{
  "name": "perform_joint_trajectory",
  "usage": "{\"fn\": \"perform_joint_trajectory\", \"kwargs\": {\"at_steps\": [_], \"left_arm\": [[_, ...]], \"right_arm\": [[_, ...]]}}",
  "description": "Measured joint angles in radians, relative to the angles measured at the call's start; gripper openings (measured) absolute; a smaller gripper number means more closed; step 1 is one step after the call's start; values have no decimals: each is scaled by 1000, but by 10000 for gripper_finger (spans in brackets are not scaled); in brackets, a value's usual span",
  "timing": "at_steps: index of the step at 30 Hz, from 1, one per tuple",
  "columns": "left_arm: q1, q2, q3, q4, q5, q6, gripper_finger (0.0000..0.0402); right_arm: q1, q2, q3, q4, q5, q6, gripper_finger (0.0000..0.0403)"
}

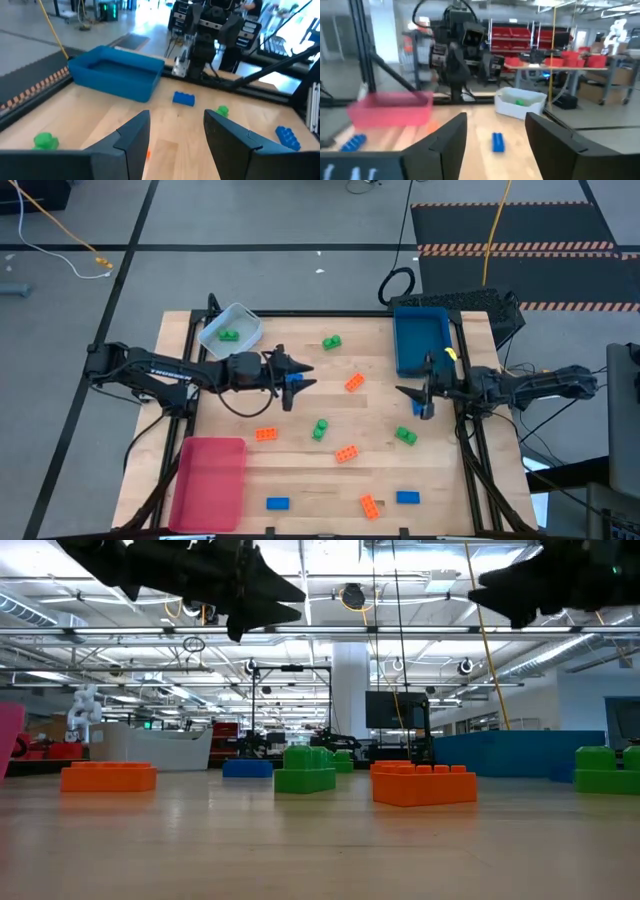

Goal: Sort & place blocks by color
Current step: Put the orange game piece into the blue bin

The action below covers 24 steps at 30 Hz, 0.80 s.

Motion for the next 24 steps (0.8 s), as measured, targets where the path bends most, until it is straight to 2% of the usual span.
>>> {"fn": "perform_joint_trajectory", "kwargs": {"at_steps": [7,12,19,24], "left_arm": [[-16,0,-32,45,-1,7,186],[-45,1,-44,40,-1,20,186],[-91,1,-50,9,-9,46,186],[-101,1,-50,-18,-36,63,186]], "right_arm": [[-70,332,323,-317,-6,-55,198],[-145,551,496,-436,-106,-83,200],[-241,844,635,-618,-212,-130,200],[-273,993,653,-623,-245,-184,201]]}}
